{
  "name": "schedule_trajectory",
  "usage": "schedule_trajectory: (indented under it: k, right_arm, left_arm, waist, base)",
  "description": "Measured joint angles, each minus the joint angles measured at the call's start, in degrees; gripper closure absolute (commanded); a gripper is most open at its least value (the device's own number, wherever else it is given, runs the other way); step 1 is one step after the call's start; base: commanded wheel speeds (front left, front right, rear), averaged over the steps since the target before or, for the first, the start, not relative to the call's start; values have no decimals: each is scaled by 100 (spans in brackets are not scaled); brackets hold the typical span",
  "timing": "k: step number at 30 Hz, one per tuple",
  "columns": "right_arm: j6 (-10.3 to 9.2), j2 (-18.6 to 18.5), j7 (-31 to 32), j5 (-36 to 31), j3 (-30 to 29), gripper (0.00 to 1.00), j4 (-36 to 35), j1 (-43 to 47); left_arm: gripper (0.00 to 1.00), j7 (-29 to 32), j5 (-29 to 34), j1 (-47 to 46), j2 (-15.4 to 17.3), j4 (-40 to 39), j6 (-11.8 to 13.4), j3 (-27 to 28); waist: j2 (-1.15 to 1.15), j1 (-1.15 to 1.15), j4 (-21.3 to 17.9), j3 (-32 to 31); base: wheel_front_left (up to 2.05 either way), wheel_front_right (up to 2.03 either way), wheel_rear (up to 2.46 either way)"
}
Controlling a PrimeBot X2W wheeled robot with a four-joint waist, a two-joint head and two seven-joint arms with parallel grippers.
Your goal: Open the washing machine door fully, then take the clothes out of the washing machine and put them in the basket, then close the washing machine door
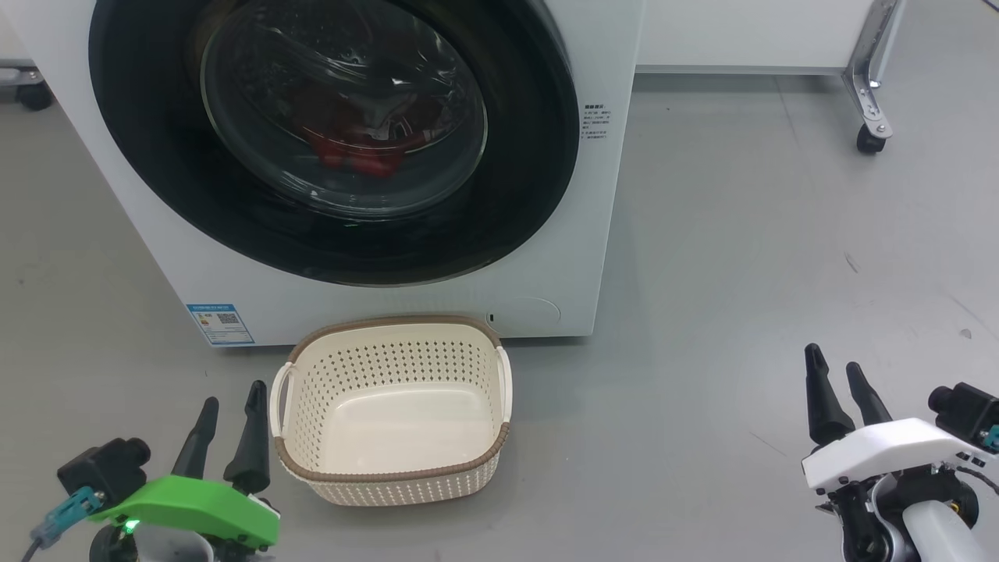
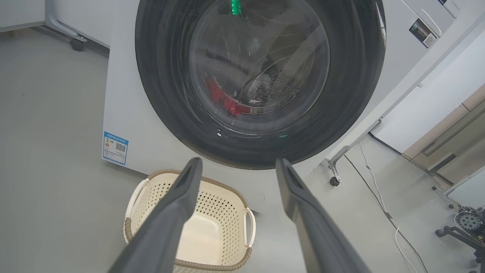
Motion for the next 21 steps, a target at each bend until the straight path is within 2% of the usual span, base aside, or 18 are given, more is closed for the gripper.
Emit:
schedule_trajectory:
  k: [11,21]
  right_arm:
    - [-298,-22,-222,-795,266,0,85,0]
    - [-396,-71,-410,-1456,571,0,142,-3]
  left_arm:
    - [0,-170,653,5,-9,110,301,-181]
    - [0,-331,1390,4,7,123,449,-410]
  waist:
    - [0,0,0,-28]
    - [0,0,13,-37]
  base:
    - [0,0,0]
    - [0,0,0]
